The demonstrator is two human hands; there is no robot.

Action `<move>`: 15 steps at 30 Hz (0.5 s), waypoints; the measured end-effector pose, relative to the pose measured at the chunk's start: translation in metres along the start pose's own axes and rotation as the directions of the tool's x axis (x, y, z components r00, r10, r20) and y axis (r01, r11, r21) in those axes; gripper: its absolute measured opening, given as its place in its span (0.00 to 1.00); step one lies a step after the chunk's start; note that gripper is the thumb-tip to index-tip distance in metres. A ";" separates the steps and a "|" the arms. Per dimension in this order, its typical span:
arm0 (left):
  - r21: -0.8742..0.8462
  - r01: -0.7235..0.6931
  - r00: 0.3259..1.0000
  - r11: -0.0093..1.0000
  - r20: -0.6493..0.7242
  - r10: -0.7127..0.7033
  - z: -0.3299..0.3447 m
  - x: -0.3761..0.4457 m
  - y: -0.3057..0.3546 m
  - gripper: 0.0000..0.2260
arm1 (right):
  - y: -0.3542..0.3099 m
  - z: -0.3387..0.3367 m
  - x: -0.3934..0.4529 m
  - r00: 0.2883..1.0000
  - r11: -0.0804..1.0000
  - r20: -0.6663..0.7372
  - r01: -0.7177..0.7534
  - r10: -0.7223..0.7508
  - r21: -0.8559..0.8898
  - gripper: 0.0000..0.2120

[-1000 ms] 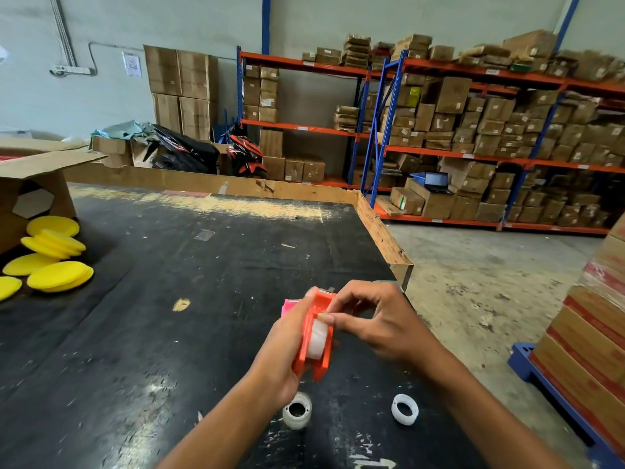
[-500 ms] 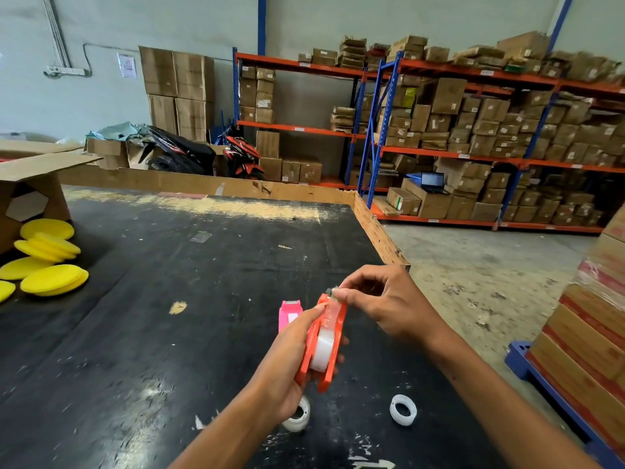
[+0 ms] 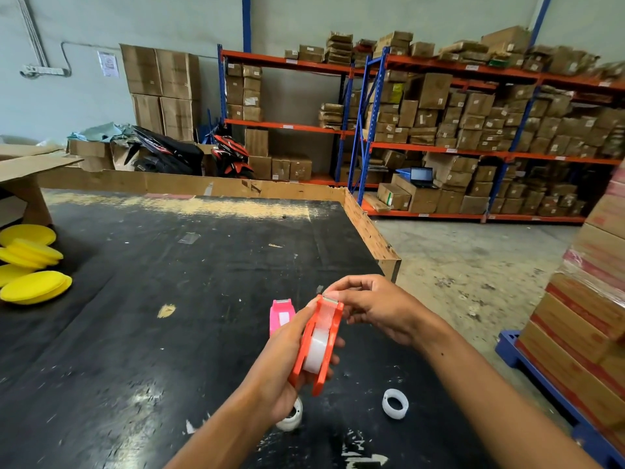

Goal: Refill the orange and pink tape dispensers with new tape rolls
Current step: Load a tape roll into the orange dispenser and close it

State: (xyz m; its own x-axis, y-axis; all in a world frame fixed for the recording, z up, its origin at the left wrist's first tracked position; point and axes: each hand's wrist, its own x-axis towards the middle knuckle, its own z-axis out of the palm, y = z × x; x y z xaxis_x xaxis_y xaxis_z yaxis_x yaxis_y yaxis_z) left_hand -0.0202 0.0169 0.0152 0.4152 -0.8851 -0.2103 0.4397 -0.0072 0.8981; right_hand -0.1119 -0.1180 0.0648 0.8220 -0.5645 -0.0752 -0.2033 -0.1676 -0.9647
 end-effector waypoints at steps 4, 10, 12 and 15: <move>-0.090 0.019 1.000 0.996 0.007 -0.019 0.000 0.009 0.001 0.23 | 0.011 0.002 -0.002 0.999 1.000 -0.046 0.007 -0.006 0.014 0.13; -0.113 -0.020 0.993 0.993 -0.117 0.006 0.008 0.031 0.000 0.19 | 0.023 0.008 -0.017 0.966 0.995 -0.251 0.048 -0.067 -0.082 0.15; -0.097 -0.026 0.991 0.995 -0.133 0.013 0.014 0.036 -0.002 0.16 | 0.027 0.011 -0.025 0.971 0.989 -0.222 0.064 -0.093 -0.133 0.12; -0.100 -0.024 0.991 0.995 -0.132 0.011 0.024 0.042 -0.002 0.16 | 0.032 0.010 -0.029 0.980 0.998 -0.191 0.053 -0.061 -0.046 0.09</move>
State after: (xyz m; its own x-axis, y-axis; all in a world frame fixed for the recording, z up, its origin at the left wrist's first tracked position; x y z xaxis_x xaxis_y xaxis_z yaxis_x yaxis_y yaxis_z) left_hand -0.0226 -0.0316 0.0135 0.5212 -0.8160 -0.2498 0.5069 0.0605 0.8599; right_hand -0.1370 -0.0985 0.0331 0.7161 -0.6972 0.0334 -0.1839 -0.2347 -0.9545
